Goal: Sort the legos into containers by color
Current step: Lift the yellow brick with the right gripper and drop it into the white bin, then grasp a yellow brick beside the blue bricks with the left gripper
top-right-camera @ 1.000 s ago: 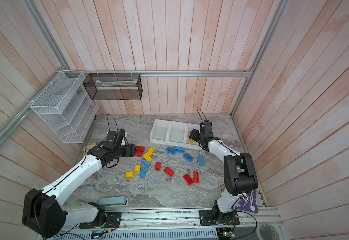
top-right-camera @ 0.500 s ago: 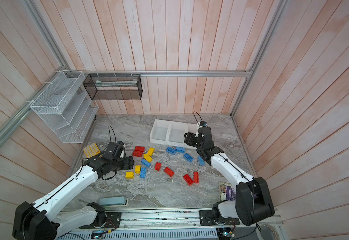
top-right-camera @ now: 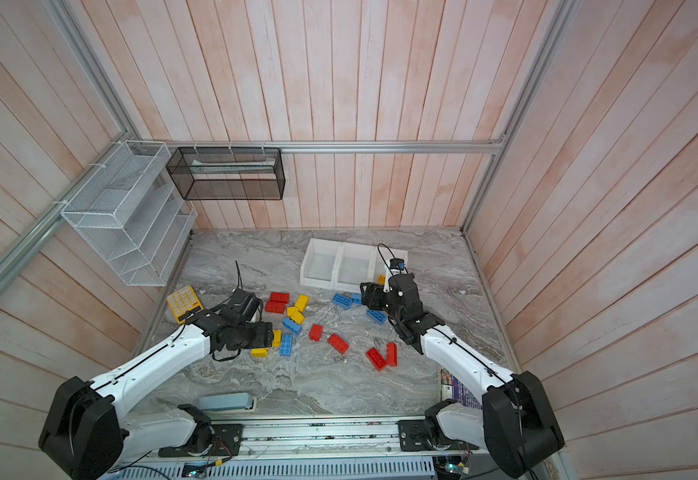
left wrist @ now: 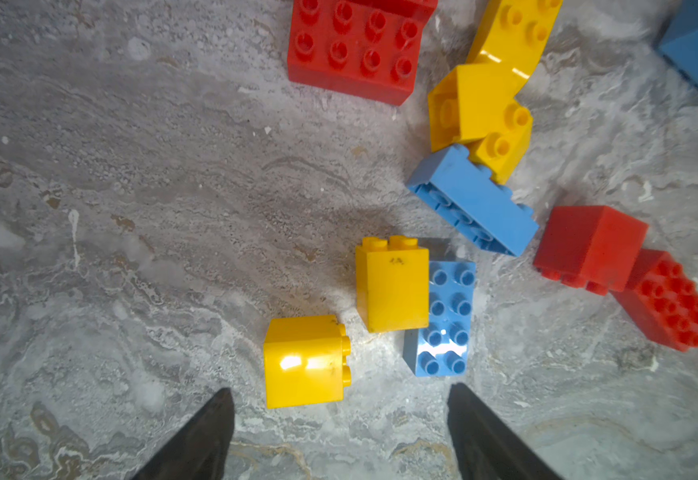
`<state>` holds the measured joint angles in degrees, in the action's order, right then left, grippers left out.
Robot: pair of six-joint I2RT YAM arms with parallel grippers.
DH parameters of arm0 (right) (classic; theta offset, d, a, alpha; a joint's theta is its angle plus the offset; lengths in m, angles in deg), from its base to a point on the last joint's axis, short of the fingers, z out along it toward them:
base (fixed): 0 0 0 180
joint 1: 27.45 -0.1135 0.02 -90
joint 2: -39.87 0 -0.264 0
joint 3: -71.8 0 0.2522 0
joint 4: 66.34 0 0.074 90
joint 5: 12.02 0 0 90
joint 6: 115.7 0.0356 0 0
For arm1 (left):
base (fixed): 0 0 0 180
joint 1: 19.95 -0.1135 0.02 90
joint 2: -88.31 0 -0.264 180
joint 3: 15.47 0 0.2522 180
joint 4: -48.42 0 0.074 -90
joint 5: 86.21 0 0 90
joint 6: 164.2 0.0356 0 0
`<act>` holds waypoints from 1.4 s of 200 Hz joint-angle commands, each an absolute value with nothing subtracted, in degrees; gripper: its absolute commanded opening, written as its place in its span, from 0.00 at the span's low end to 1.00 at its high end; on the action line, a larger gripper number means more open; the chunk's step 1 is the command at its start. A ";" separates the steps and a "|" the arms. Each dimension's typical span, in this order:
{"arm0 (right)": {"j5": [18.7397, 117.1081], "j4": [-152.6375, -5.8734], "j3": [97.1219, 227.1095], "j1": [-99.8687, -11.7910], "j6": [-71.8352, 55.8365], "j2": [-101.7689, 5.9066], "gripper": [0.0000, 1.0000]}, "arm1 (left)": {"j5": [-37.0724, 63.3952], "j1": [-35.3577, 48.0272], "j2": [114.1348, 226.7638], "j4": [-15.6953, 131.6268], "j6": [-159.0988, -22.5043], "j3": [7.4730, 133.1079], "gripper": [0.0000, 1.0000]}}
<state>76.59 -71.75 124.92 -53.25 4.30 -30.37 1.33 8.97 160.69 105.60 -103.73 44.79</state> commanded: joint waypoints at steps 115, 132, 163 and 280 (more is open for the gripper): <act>75.70 -67.89 123.45 -53.53 4.80 -30.44 0.70 | 0.52 9.48 166.90 105.70 -110.76 41.99 0.74; 75.66 -67.84 123.48 -53.56 4.89 -30.62 0.70 | 0.71 9.47 167.75 105.11 -110.67 41.80 0.65; 75.60 -67.72 123.50 -53.63 5.06 -30.75 0.70 | 0.57 9.40 168.91 104.44 -110.50 41.62 0.61; 75.31 -67.80 123.71 -53.57 5.23 -30.95 0.70 | 0.71 9.40 167.50 105.55 -109.55 44.67 0.37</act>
<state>75.93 -68.14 123.95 -53.29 4.74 -30.50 0.54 9.26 168.93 104.75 -110.36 42.36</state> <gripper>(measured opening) 0.699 0.461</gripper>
